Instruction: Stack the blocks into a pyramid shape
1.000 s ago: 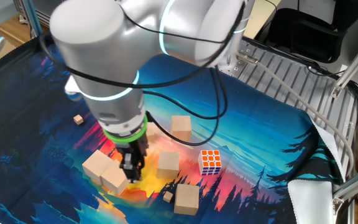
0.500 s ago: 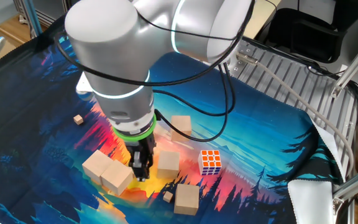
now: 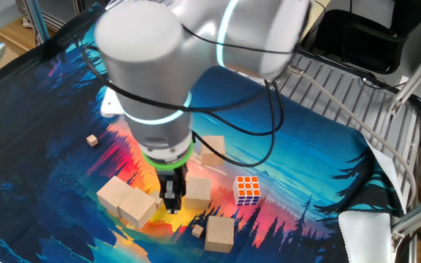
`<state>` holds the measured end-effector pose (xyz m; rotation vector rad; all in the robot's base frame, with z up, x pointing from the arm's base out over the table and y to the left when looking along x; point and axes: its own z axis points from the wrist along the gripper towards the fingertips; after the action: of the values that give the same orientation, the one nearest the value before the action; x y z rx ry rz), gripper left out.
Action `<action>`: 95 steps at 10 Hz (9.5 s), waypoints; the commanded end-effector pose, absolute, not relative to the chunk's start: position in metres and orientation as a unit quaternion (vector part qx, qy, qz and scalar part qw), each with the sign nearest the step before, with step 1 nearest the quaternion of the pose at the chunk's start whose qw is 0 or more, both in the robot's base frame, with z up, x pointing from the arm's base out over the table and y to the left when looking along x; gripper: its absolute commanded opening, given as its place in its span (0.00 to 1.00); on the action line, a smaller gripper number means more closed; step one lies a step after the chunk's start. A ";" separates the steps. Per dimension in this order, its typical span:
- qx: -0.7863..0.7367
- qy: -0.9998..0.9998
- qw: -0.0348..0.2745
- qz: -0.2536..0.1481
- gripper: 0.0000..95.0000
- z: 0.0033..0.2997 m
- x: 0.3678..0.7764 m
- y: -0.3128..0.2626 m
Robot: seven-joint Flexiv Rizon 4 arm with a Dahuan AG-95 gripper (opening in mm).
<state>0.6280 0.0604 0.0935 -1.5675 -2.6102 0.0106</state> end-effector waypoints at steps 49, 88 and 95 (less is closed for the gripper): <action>-0.520 -0.854 0.000 -0.008 0.60 0.040 0.632 0.182; -0.667 -0.744 0.029 -0.006 0.00 0.056 0.683 0.090; -0.673 -0.739 0.005 0.013 0.00 0.054 0.692 0.085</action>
<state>0.6875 0.0856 0.0543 -2.0663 -2.3547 0.0189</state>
